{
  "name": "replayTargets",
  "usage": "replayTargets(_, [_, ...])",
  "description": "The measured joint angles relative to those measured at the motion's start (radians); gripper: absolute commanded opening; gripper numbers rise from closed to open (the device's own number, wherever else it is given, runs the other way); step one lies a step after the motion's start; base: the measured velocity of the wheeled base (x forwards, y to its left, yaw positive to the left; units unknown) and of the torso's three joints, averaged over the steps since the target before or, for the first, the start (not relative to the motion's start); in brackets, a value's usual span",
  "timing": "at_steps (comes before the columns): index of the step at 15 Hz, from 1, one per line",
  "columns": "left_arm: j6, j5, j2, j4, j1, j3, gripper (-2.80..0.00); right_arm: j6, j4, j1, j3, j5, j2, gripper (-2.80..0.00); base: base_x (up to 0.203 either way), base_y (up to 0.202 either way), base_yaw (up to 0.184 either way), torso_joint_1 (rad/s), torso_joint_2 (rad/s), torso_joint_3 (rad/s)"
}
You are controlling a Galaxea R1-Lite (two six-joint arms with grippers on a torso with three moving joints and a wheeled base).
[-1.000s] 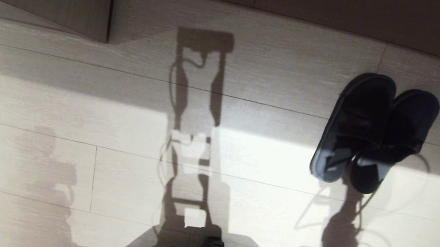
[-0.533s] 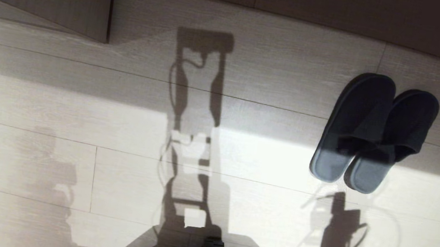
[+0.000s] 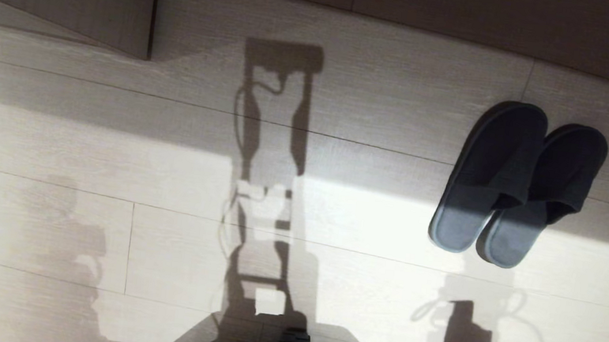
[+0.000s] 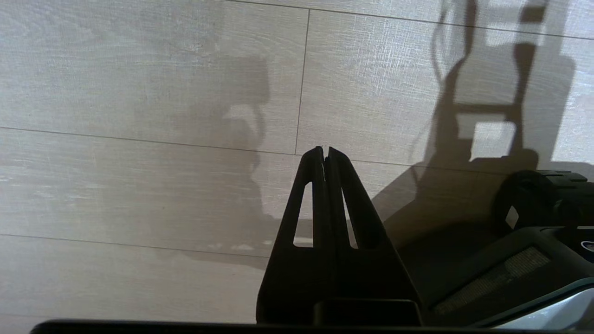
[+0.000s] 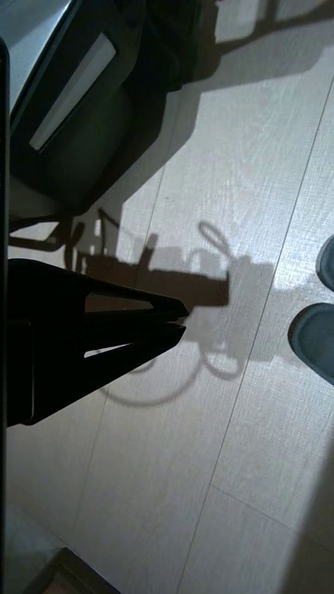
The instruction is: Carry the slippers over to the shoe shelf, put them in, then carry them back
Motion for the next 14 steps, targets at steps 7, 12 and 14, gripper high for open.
replayTargets(7, [-0.005, 0.002, 0.000, 0.000, 0.000, 0.000, -2.80, 0.069, 0.007, 0.000, 0.003, -0.008, -0.008, -2.80, 0.000, 0.000, 0.000, 0.002, 0.00, 0.101])
replayTargets(12, [-0.006, 0.002, 0.000, 0.000, 0.000, 0.000, -2.80, 0.086, 0.006, 0.000, 0.003, -0.010, -0.009, -2.80, 0.000, 0.000, 0.000, 0.002, 0.00, 0.204])
replayTargets(14, [-0.006, 0.002, -0.001, 0.000, 0.000, 0.000, -2.80, 0.086, 0.007, 0.001, 0.003, -0.010, -0.009, -2.80, 0.000, 0.000, 0.000, 0.002, 0.00, 0.195])
